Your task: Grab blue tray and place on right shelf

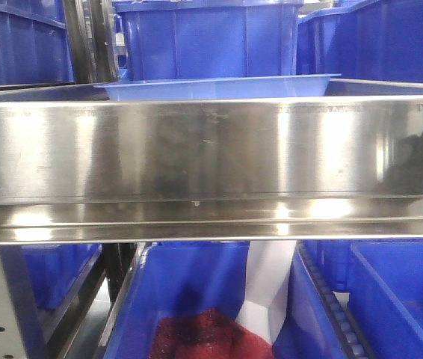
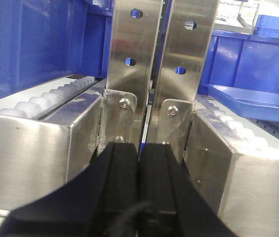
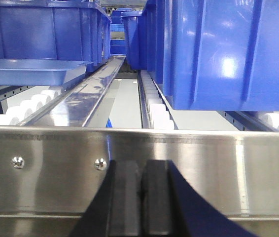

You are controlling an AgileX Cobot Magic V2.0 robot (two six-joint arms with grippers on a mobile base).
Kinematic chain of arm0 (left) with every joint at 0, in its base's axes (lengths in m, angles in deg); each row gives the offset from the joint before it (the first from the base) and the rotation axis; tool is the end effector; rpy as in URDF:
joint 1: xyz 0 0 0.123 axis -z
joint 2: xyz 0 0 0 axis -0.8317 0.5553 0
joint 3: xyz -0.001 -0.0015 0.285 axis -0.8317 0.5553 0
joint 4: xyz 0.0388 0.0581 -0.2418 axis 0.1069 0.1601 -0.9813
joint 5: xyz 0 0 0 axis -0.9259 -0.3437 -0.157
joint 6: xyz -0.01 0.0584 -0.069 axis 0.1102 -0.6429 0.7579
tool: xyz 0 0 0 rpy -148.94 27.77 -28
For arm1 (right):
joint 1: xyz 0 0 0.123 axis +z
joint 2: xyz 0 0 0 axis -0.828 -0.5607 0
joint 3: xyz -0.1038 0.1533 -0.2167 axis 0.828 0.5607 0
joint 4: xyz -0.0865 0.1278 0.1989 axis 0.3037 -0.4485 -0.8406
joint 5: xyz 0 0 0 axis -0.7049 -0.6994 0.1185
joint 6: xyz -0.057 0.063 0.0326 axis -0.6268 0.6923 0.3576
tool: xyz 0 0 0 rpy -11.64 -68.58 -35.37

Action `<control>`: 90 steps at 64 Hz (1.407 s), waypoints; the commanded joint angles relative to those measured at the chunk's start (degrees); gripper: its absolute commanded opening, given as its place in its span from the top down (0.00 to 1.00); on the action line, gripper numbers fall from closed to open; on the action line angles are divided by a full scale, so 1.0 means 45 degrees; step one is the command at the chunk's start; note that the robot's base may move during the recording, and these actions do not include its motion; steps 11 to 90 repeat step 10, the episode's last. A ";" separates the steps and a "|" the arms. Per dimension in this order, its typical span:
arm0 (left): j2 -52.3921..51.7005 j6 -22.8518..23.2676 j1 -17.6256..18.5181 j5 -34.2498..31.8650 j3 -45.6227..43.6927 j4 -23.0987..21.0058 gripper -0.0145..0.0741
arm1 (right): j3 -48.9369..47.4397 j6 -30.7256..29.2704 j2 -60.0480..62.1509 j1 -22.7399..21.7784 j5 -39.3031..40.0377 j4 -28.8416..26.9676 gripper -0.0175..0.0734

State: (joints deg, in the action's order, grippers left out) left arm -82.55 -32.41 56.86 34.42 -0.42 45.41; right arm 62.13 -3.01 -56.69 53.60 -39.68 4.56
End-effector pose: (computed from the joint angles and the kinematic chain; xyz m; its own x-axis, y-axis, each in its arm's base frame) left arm 0.0565 -0.0009 0.2027 0.0512 -0.1272 -0.9906 0.0198 0.9918 -0.1264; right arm 0.0569 -0.0015 0.1997 0.0196 0.0392 -0.9990 0.0320 0.9987 0.0398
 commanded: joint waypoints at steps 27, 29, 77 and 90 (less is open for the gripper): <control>-0.0183 -0.0063 0.0012 -0.1181 0.0401 -0.0065 0.89 | -0.0289 -0.0137 0.0261 -0.0072 0.1192 -0.0024 0.75; -0.0183 -0.0063 0.0012 -0.1181 0.0401 -0.0065 0.89 | -0.0289 -0.0137 0.0261 -0.0072 0.1192 -0.0024 0.75; -0.0183 -0.0063 0.0012 -0.1181 0.0401 -0.0065 0.89 | -0.0289 -0.0137 0.0261 -0.0072 0.1192 -0.0024 0.75; -0.0183 -0.0063 0.0012 -0.1181 0.0401 -0.0065 0.89 | -0.0289 -0.0137 0.0261 -0.0072 0.1192 -0.0024 0.75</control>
